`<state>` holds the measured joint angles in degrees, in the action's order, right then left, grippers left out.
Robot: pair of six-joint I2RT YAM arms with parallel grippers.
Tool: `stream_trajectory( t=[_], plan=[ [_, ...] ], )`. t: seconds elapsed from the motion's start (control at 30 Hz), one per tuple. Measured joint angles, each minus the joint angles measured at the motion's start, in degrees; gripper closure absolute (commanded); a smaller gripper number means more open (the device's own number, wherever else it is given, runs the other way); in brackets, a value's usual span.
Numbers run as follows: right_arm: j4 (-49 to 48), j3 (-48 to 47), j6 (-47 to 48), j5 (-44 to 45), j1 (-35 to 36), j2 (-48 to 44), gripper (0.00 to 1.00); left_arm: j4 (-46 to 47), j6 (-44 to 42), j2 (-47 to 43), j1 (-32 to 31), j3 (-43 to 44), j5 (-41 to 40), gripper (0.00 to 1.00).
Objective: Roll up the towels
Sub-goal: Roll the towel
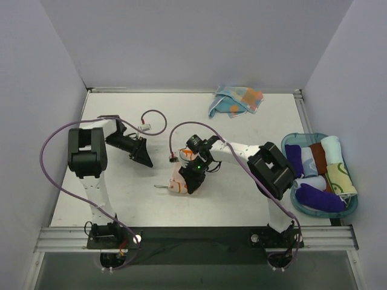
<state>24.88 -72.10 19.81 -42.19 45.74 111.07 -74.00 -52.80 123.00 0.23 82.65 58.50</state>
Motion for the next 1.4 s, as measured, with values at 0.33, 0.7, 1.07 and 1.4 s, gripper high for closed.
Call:
stream_trajectory(
  t=[0.33,0.7,1.07,1.4],
  plan=[
    [10.71,-11.13,-2.91,-18.93,-7.13,14.47,1.0,19.96,-0.66,-32.98,2.43,-22.36,-7.69,0.36],
    [22.75,-19.76,-0.24,-30.93,-10.78,25.53,1.0,50.01,-10.91,-64.61,-15.96,-51.06,-20.33,0.27],
    [31.01,-23.04,5.2,-33.35,-10.91,29.55,1.0,75.84,-22.03,-65.48,-42.07,-64.06,-30.47,0.27],
    [37.68,-25.94,9.6,-33.94,-10.95,32.33,1.0,85.05,-27.82,-54.6,-45.94,-65.37,-35.06,0.56]
  ],
)
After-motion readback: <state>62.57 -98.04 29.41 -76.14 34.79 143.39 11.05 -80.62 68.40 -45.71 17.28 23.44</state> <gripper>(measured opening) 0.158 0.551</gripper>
